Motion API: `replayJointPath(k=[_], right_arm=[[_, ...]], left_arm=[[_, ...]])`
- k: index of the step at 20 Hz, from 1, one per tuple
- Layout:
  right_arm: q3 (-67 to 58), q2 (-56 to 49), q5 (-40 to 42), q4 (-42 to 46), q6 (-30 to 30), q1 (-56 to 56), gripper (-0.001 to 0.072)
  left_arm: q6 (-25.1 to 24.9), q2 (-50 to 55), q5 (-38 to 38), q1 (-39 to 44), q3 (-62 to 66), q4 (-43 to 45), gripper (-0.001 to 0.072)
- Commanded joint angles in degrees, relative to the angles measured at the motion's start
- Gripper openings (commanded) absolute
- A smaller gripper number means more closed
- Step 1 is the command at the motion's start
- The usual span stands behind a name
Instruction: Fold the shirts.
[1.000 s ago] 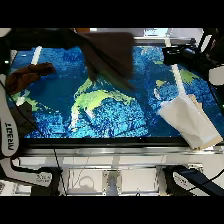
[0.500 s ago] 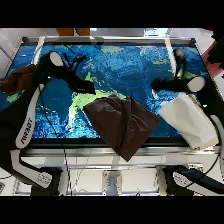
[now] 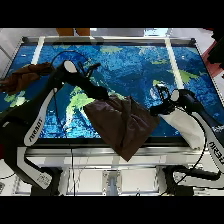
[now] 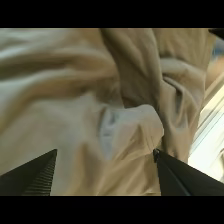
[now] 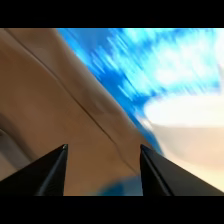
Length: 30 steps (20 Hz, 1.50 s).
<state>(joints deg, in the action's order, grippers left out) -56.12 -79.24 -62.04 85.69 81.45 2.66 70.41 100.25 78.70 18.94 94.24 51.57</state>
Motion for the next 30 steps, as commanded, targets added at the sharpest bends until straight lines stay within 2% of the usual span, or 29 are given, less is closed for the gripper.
replayJointPath(k=[1, 3, 6, 12, 14, 18, 23, 24, 28, 29, 30], right_arm=[[0.3, -0.6, -8.9, 6.8, 2.5, -2.9, 0.0528], [0.3, -0.6, -7.9, 2.3, 2.1, -5.8, 0.0528], [0.3, -0.6, -7.8, -7.0, -2.2, -8.5, 0.0526], [0.4, -1.8, -3.9, -13.8, -4.0, -8.4, 0.0514], [0.4, -2.9, -4.4, -13.6, -4.1, -8.4, 0.0514], [0.3, -3.5, -4.6, -6.1, -2.9, -8.4, 0.0514], [0.3, -3.5, -2.8, -5.9, -2.9, -8.4, 0.0512], [0.4, -3.6, -1.9, -7.9, -3.0, -8.4, 0.0475], [0.3, -7.5, -2.5, -19.3, -6.9, -8.4, 0.0472], [0.3, -8.7, -2.9, -22.7, -8.9, -8.4, 0.0434], [0.3, -9.0, -2.6, -25.2, -11.0, -8.4, 0.0319]], left_arm=[[-2.1, 0.2, -2.1, 3.9, -0.1, 5.1, 0.0700], [-1.7, 0.2, -2.7, 5.1, -0.1, 7.4, 0.0700], [-1.2, 0.2, -2.6, 5.4, -0.1, 8.5, 0.0700], [0.3, 0.2, -2.8, 5.4, -0.1, 8.9, 0.0699], [0.3, 0.2, -2.6, 5.4, -0.1, 8.9, 0.0699], [0.3, 0.2, -2.6, 5.4, -0.1, 8.9, 0.0699], [0.3, 0.2, -2.8, 5.4, -0.1, 8.9, 0.0699], [0.3, 0.2, -2.8, 5.4, -0.1, 8.9, 0.0699], [0.3, 0.2, -2.5, 5.4, -0.1, 8.9, 0.0698], [0.3, 0.2, -2.1, 5.4, -0.1, 8.9, 0.0698], [0.3, 0.2, -1.6, 5.4, -0.1, 8.9, 0.0698]])
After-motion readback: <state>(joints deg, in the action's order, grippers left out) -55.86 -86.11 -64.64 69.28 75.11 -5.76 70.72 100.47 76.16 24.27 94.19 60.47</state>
